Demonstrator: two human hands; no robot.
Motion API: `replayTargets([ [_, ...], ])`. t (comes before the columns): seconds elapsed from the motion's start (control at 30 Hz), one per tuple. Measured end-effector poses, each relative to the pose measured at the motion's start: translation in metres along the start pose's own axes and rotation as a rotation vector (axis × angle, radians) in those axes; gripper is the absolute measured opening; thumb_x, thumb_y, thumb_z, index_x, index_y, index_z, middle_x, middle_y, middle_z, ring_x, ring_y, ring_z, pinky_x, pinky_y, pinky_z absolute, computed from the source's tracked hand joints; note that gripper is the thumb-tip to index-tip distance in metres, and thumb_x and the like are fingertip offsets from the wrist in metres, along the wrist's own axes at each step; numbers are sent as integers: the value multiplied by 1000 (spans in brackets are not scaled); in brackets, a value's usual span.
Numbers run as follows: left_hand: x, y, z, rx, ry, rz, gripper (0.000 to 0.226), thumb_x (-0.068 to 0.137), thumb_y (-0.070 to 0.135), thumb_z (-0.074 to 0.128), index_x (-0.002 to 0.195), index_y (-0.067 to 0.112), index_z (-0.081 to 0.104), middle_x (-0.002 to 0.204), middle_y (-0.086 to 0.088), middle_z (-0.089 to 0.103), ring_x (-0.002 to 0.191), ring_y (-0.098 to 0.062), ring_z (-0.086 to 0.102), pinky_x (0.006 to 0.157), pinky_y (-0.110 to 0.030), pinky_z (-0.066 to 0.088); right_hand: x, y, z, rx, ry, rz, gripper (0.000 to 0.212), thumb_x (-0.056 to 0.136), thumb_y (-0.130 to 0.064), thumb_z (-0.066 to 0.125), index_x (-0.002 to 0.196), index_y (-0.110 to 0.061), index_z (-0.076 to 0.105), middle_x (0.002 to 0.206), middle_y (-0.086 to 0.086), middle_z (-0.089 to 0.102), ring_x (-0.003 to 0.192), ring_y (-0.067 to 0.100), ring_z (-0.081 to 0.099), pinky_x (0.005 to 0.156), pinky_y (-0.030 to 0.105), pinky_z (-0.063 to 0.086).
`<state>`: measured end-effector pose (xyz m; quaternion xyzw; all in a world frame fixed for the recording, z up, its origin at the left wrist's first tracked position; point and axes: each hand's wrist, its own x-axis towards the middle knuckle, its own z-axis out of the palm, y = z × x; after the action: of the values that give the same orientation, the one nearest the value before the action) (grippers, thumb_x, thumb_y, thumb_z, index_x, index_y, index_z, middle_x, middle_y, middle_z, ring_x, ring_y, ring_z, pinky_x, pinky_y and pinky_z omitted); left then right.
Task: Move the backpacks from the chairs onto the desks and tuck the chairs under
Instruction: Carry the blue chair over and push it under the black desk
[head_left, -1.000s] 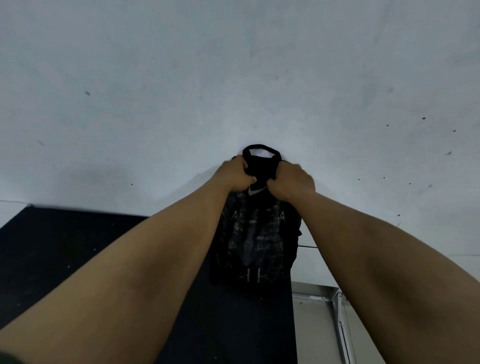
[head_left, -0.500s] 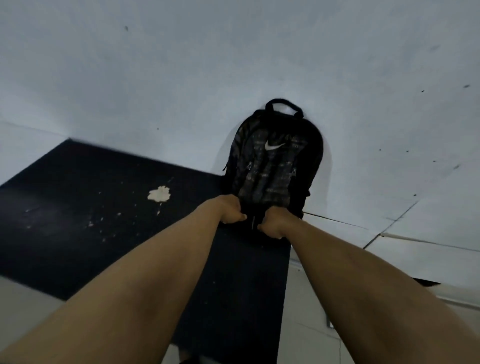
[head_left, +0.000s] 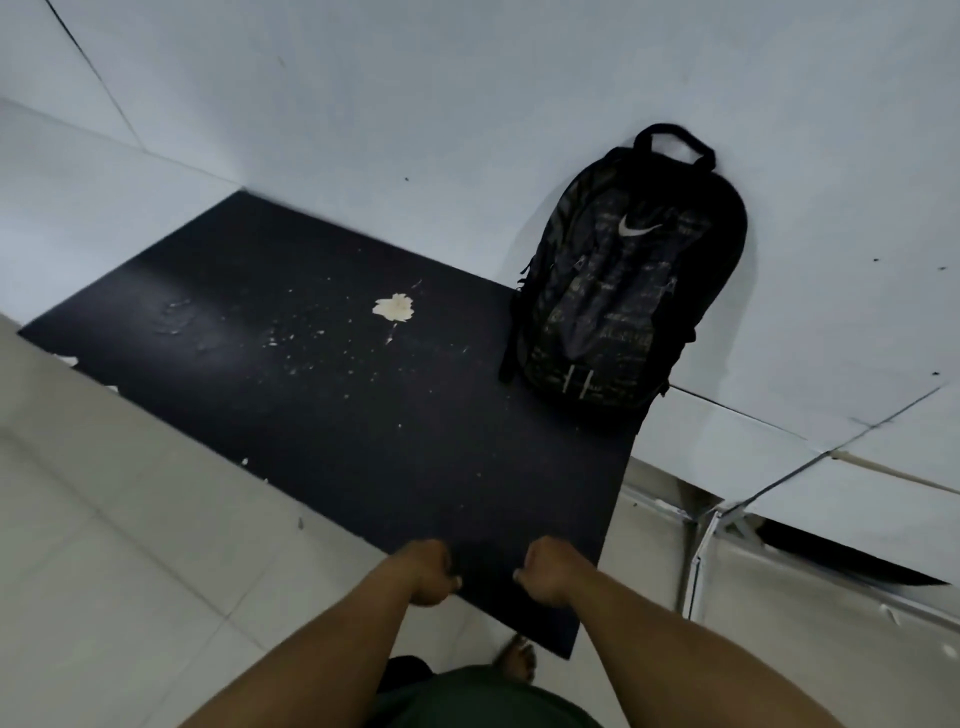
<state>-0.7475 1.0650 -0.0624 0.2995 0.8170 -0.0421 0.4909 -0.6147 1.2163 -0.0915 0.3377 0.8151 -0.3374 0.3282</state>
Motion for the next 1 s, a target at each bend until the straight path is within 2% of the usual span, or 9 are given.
replayTargets([
  [0.17,-28,-47,44,-11,-43,-47,60,100,46,47,149,12,37,155,-8,35,138,-25,39,111,-33,34,-16,5,68,-1,-88,66,29,94,-30,53,111,-7,60,89,1,59,89,20,62,55,22,44],
  [0.27,-46,-81,55,-143,91,-57,52,97,43,53,141,15,47,145,-9,47,129,-25,49,105,-30,40,-31,-8,99,48,-73,75,34,93,-31,53,118,-8,60,110,5,63,95,17,62,71,25,52],
  [0.37,-62,-113,73,-286,213,-68,40,93,42,60,124,17,58,126,-11,62,113,-25,59,94,-30,47,-48,-24,129,64,-64,42,23,94,-32,53,87,-10,60,101,6,64,98,22,63,76,26,50],
  [0.43,-75,-136,94,-343,227,-79,37,91,43,62,118,17,61,121,-10,64,110,-24,60,90,-29,47,-60,-37,155,88,-47,31,25,94,-33,53,94,-10,61,104,7,65,95,21,60,79,26,47],
  [0.53,-94,-159,129,-343,194,-111,32,94,40,60,113,15,62,119,-8,62,115,-25,58,87,-26,42,-79,-49,193,105,-44,36,31,89,-40,55,104,-14,66,109,5,68,106,25,59,103,33,43],
  [0.57,-100,-163,140,-316,165,-115,33,95,40,58,115,14,61,120,-9,61,118,-25,56,89,-26,42,-84,-50,204,91,-63,36,31,88,-41,55,103,-15,66,108,4,68,108,25,59,106,35,42],
  [0.7,-127,-174,188,-268,82,-128,49,98,41,52,136,11,50,140,-9,51,127,-23,49,102,-31,41,-111,-45,244,79,-97,32,24,87,-40,57,96,-18,64,106,3,69,103,23,63,96,34,50],
  [0.83,-145,-176,225,-287,50,-145,48,98,41,52,137,13,49,141,-8,51,127,-22,50,103,-31,42,-129,-29,266,32,-119,34,31,92,-31,56,112,-8,64,114,7,66,104,21,61,86,26,49],
  [1.0,-168,-170,264,-342,119,-170,46,98,40,52,136,13,49,140,-8,52,127,-22,49,101,-31,41,-153,-12,276,-15,-99,-2,35,95,-32,55,111,-3,65,111,12,68,102,26,65,84,30,52],
])
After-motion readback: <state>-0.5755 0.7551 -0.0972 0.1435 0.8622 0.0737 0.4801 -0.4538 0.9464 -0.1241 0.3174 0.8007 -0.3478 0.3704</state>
